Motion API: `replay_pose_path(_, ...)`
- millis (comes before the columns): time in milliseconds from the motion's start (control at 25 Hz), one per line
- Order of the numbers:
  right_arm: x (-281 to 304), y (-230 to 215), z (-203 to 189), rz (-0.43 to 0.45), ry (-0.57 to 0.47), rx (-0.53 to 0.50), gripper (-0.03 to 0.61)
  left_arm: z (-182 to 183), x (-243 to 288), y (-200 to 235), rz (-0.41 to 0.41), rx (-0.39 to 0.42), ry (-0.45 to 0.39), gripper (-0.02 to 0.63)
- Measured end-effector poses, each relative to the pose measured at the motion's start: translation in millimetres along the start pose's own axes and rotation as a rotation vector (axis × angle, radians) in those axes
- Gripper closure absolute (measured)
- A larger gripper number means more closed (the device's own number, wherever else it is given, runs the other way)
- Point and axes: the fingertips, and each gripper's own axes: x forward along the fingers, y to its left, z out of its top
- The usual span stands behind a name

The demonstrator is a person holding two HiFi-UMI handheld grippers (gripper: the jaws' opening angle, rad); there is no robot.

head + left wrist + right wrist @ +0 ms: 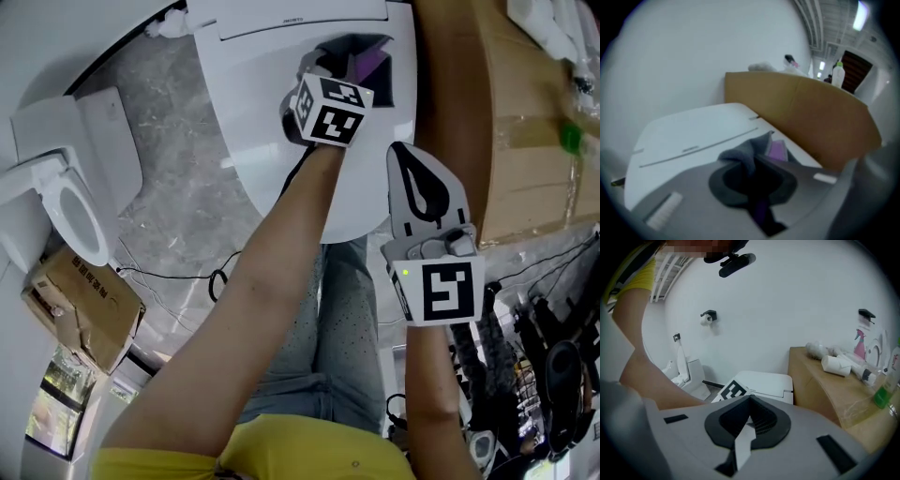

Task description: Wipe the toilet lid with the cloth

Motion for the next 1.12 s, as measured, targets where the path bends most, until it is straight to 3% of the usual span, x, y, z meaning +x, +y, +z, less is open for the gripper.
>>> replay_pose_path(200, -13, -1, -2, -0.003, 0.002, -0.020, 0.563, 0, 9, -67, -0.198, 0.048, 0.055, 0.598)
replay_pose_path(320, -15, 8, -5, 0.016, 0.004, -0.022, 0.563, -20, -10, -67, -0.235, 0.058, 0.058, 0.597)
replay_pose_path(480, -12, 24, -12, 0.061, 0.010, -0.036, 0.563, -55, -52, -15, -0.150, -0.041, 0.042, 0.595)
replay_pose_path(600, -13, 33, -15, 0.087, 0.009, -0.045, 0.563, -93, -92, 43, -0.016, -0.129, 0.064, 0.592)
replay_pose_path(760, -19, 37, -20, 0.094, 0.014, -0.050, 0.563, -130, -135, 100, 0.141, -0.181, 0.075, 0.592)
replay_pose_path(960, -33, 27, -29, 0.070, 0.024, -0.041, 0.563, -128, -132, 92, 0.225, -0.165, 0.111, 0.604)
replay_pose_path(1120, -43, 16, -33, 0.034, 0.025, -0.029, 0.563, -95, -93, 32, 0.108, -0.084, 0.082, 0.604)
